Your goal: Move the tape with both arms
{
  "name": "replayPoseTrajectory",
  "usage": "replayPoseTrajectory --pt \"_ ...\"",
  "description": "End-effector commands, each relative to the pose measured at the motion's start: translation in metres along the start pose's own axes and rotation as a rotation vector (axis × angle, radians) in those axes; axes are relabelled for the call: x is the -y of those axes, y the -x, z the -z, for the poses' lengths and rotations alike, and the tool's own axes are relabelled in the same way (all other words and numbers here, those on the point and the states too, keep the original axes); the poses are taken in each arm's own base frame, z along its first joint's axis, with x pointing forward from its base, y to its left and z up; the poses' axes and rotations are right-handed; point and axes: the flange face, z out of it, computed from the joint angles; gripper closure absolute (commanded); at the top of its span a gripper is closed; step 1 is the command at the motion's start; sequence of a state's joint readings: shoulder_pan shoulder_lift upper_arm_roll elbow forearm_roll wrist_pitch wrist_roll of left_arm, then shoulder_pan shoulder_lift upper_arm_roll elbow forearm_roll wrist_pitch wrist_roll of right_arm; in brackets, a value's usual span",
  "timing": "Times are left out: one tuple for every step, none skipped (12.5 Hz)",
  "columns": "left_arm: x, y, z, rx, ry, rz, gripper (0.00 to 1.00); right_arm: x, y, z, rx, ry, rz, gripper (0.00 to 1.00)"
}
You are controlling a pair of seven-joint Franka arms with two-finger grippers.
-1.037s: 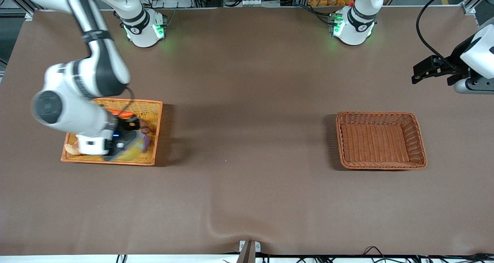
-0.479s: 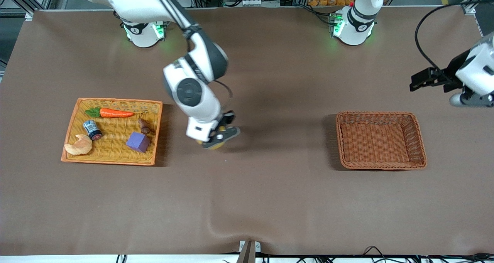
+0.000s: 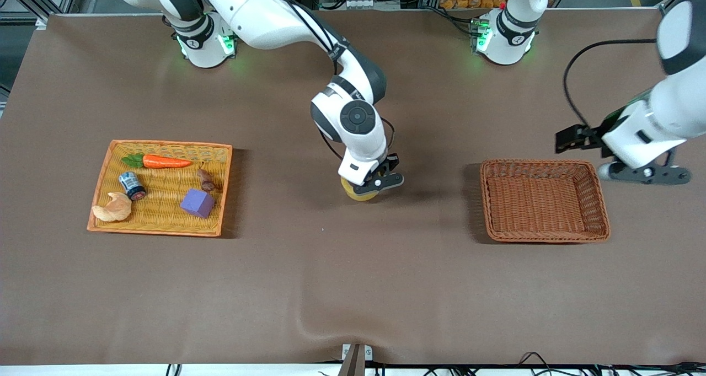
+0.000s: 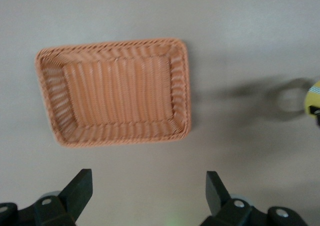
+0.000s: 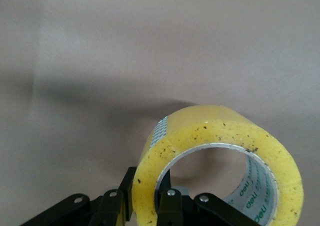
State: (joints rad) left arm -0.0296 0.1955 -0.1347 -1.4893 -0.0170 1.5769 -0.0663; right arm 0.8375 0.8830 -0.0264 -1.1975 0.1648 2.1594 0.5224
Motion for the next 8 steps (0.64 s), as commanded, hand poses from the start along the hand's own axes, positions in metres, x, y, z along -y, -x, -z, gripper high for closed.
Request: replayPoseTrajectory --pt "-0.012 -0.027 -0.016 -0.042 -0.004 0.057 0.0 0.001 -0.006 -0.011 0.005 -0.003 -0.025 1.0" --pt "-0.027 -0.038 -0.035 -0.04 -0.003 0.054 0.0 0.0 -0.005 -0.02 0.01 0.003 -0.021 0.99" --pt "-0.041 -0.047 -0.052 -0.036 -0.003 0.062 0.0 -0.001 -0.005 -0.021 0.011 0.004 -0.024 0.72" --pt "-0.052 -0.054 -0.066 -0.041 0.001 0.085 0.0 -0.001 -0.006 -0.018 0.013 0.003 -0.028 0.47" --pt "-0.074 -0.06 -0.082 -0.045 0.002 0.128 0.0 -0.005 -0.011 -0.005 0.005 -0.006 -0.038 0.18" --pt "-0.078 -0.065 -0.093 -0.044 0.005 0.163 0.0 -0.008 -0.015 0.01 -0.007 -0.017 -0.044 0.0" --pt "-0.088 -0.066 -0.102 -0.038 0.002 0.154 0.0 -0.019 -0.024 0.029 -0.013 -0.021 -0.058 0.0" --pt "-0.1 -0.067 -0.112 -0.028 -0.001 0.136 0.0 -0.041 -0.033 0.063 0.011 -0.005 -0.082 0.0"
